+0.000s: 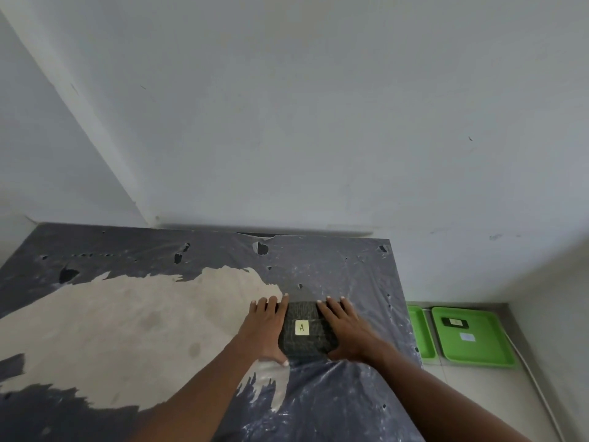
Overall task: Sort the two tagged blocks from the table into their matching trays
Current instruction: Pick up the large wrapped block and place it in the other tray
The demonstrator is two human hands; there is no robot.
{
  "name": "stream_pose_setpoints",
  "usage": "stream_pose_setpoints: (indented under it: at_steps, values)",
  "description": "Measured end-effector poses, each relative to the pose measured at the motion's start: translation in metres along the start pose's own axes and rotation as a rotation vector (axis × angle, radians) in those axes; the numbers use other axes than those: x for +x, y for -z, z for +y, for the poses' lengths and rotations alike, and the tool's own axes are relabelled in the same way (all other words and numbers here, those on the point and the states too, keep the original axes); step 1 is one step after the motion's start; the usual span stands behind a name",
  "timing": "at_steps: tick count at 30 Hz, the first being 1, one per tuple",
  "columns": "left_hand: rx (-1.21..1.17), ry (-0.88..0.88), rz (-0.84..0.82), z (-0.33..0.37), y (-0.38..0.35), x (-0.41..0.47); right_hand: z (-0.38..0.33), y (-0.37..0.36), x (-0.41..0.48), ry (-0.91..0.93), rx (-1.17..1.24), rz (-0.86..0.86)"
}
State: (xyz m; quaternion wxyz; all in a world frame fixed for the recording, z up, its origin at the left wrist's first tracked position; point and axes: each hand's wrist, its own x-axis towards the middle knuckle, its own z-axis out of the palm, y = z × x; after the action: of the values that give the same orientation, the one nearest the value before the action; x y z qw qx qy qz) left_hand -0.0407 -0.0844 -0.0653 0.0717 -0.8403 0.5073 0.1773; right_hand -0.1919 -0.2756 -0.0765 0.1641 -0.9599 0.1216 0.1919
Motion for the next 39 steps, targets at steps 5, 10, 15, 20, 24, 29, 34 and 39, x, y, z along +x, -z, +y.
stream_pose_setpoints:
  at_steps: [5,10,15,20,24,29,34,39]
  values:
    - [-0.015,0.05,0.053,0.025,-0.007,-0.005,0.015,-0.003,-0.015,0.098,-0.039,0.046]
    - [-0.082,0.061,0.141,0.05,-0.01,-0.016,0.035,0.0,-0.036,0.154,-0.042,0.048]
    - [-0.063,0.07,0.107,0.09,-0.002,-0.024,0.055,0.005,-0.07,0.193,-0.067,0.064]
    - [-0.032,0.075,0.078,0.136,0.01,-0.034,0.073,0.014,-0.112,0.239,-0.114,0.16]
    - [-0.062,0.096,0.105,0.176,0.005,-0.047,0.091,0.012,-0.151,0.257,-0.148,0.222]
    - [-0.074,0.077,0.166,0.241,-0.004,-0.061,0.122,-0.002,-0.209,0.245,-0.192,0.252]
    - [-0.01,0.063,0.175,0.306,0.004,-0.053,0.169,-0.013,-0.263,0.13,-0.141,0.287]
    - [0.054,0.049,0.2,0.362,0.017,-0.032,0.234,-0.02,-0.314,-0.012,-0.049,0.392]
